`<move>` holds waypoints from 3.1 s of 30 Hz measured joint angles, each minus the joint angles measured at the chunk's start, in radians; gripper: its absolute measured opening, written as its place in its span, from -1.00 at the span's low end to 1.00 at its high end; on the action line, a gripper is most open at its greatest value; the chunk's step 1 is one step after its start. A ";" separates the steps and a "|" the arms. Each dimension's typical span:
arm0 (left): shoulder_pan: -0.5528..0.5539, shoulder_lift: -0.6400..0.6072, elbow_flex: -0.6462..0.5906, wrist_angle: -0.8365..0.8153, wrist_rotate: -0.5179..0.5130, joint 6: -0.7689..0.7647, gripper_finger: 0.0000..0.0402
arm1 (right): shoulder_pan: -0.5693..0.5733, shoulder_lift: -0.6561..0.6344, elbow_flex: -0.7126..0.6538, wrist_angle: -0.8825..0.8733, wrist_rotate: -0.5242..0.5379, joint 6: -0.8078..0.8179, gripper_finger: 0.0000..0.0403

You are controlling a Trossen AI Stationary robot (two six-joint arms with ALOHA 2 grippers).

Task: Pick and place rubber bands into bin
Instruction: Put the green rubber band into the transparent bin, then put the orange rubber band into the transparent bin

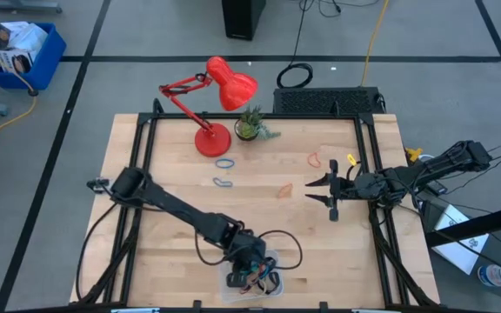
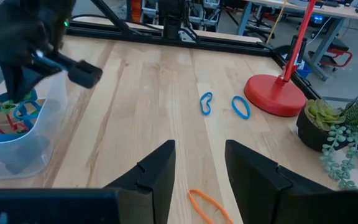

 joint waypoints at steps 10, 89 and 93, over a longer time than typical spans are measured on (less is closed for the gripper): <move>0.001 0.017 0.000 0.005 -0.016 -0.037 -0.85 | 0.000 0.000 0.000 0.000 0.000 0.001 -0.34; 0.030 -0.485 0.000 -0.134 -0.369 0.248 -0.02 | 0.000 0.000 0.000 0.037 -0.004 0.000 -0.34; 0.037 -0.619 -0.068 -0.151 -0.424 0.257 -0.02 | 0.000 0.000 0.000 0.053 -0.006 -0.002 -0.34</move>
